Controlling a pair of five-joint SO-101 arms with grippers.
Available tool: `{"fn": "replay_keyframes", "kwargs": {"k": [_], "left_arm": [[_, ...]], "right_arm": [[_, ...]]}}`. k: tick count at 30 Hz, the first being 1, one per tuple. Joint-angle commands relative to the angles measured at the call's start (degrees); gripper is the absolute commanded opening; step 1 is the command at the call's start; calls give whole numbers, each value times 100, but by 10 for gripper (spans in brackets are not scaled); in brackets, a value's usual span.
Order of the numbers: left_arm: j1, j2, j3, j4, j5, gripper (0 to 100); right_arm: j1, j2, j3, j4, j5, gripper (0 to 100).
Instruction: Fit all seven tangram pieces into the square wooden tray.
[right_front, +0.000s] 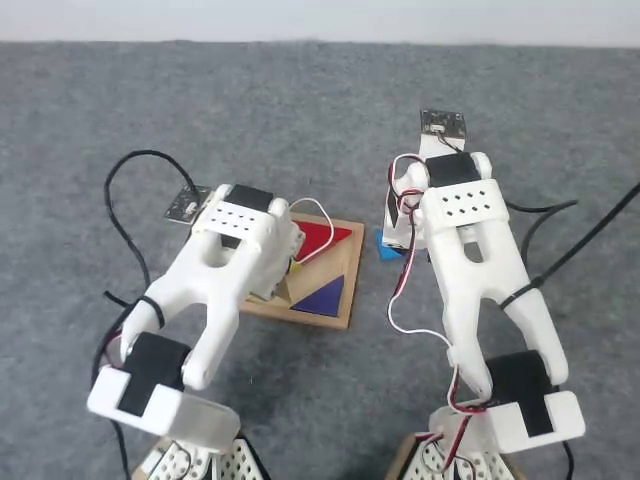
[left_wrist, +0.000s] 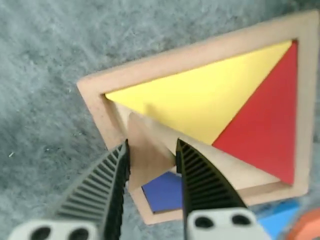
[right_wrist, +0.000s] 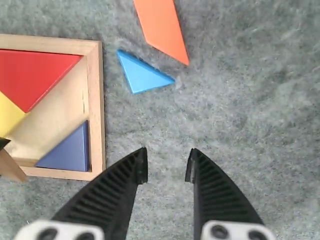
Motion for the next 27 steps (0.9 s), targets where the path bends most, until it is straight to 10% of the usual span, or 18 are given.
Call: {"fn": "replay_keyframes", "kwargs": {"k": [1,20,27], "left_arm": [[-193,-53,-57,-62,53,16],[-273,-44,-57,-62,62,18],[-229,-44,-22,-44,62,212]], "right_arm": [[31,-382,-18,-66,62,133],[31,-391,-26,-22,62,133],[31,-391,-26,-22,62,133]]}}
